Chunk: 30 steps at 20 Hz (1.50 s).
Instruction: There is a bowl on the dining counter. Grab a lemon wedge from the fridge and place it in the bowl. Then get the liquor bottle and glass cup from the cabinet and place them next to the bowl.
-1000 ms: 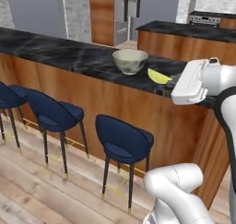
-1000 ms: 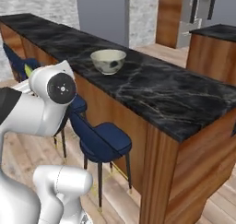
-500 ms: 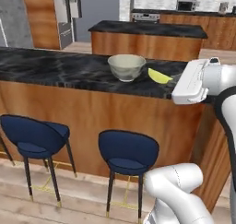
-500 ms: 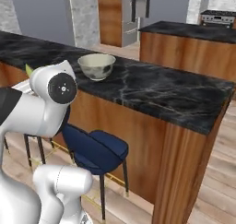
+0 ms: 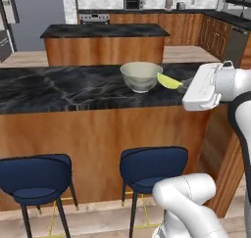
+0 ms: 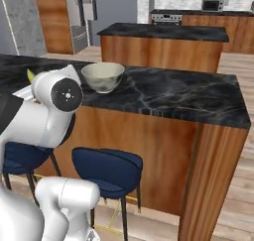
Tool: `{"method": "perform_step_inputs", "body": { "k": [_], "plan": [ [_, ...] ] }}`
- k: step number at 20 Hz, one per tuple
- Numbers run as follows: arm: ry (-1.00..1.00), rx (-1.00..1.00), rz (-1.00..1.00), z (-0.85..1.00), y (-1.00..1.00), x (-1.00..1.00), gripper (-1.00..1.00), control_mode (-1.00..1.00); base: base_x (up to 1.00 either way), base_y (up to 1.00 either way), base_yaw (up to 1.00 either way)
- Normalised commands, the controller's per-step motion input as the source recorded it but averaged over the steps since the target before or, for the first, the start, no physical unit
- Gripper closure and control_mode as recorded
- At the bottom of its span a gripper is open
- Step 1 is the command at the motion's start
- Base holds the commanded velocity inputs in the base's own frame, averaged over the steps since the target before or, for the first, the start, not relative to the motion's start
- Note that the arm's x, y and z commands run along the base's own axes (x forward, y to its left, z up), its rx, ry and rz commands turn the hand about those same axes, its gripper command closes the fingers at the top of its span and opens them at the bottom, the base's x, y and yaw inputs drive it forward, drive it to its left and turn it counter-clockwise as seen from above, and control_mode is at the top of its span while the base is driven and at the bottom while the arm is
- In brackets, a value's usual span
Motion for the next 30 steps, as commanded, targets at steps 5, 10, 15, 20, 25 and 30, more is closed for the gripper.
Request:
{"method": "perform_step_inputs", "body": {
  "k": [5,10,15,20,25,30],
  "plan": [
    [0.0,0.0,0.0,0.0,0.0,0.0,1.0,1.0,0.32,0.72,-0.56],
    [0.0,0.0,0.0,0.0,0.0,0.0,1.0,1.0,0.37,0.38,-0.53],
    [0.0,0.0,0.0,0.0,0.0,0.0,1.0,1.0,0.57,0.17,-0.31],
    [0.02,-0.01,-0.15,0.28,0.43,0.74,1.0,-1.0,0.0,0.0,0.0],
    [0.21,-0.03,-0.07,0.38,0.21,0.56,1.0,-1.0,0.0,0.0,0.0],
    [0.48,-0.02,0.0,0.03,-0.01,0.43,1.0,-1.0,0.0,0.0,0.0]
  ]
}}
